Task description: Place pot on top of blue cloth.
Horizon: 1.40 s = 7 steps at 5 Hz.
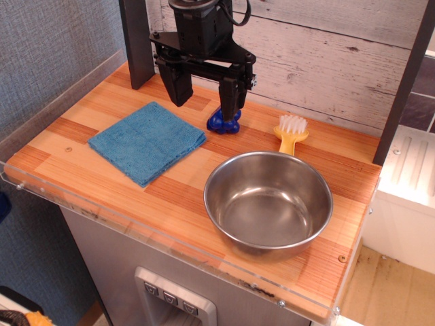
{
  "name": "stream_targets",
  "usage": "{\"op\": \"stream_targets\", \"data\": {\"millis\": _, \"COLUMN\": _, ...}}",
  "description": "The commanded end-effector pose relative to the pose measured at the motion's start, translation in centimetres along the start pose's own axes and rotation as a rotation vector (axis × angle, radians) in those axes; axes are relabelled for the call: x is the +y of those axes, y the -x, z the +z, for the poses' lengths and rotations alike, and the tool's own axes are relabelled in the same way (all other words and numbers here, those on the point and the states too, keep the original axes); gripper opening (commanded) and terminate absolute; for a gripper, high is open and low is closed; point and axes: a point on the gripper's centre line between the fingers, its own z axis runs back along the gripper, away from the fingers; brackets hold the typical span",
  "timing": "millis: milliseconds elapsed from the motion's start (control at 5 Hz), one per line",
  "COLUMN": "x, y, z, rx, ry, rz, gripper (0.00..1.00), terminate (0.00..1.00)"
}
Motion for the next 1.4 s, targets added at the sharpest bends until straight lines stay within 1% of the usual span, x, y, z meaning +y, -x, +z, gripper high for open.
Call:
{"op": "stream_targets", "data": {"millis": 0, "x": 0.0, "y": 0.0, "z": 0.0, "rx": 0.000, "ry": 0.000, "rz": 0.000, "gripper": 1.00, "terminate": 0.00}}
{"op": "stream_targets", "data": {"millis": 200, "x": -2.5, "y": 1.3, "z": -0.2, "rx": -0.009, "ry": -0.001, "rz": -0.066, "gripper": 1.00, "terminate": 0.00}}
{"op": "stream_targets", "data": {"millis": 400, "x": -4.0, "y": 2.9, "z": -1.1, "rx": -0.004, "ry": -0.004, "rz": -0.110, "gripper": 1.00, "terminate": 0.00}}
{"op": "stream_targets", "data": {"millis": 600, "x": -4.7, "y": 3.9, "z": -2.6, "rx": 0.028, "ry": -0.014, "rz": -0.130, "gripper": 1.00, "terminate": 0.00}}
{"op": "stream_targets", "data": {"millis": 800, "x": -4.1, "y": 4.4, "z": -4.5, "rx": 0.093, "ry": -0.041, "rz": -0.113, "gripper": 1.00, "terminate": 0.00}}
{"op": "stream_targets", "data": {"millis": 1000, "x": -3.7, "y": 4.6, "z": -5.8, "rx": 0.133, "ry": -0.043, "rz": -0.100, "gripper": 1.00, "terminate": 0.00}}
{"op": "stream_targets", "data": {"millis": 1200, "x": -3.6, "y": 4.6, "z": -5.9, "rx": 0.140, "ry": -0.055, "rz": -0.098, "gripper": 1.00, "terminate": 0.00}}
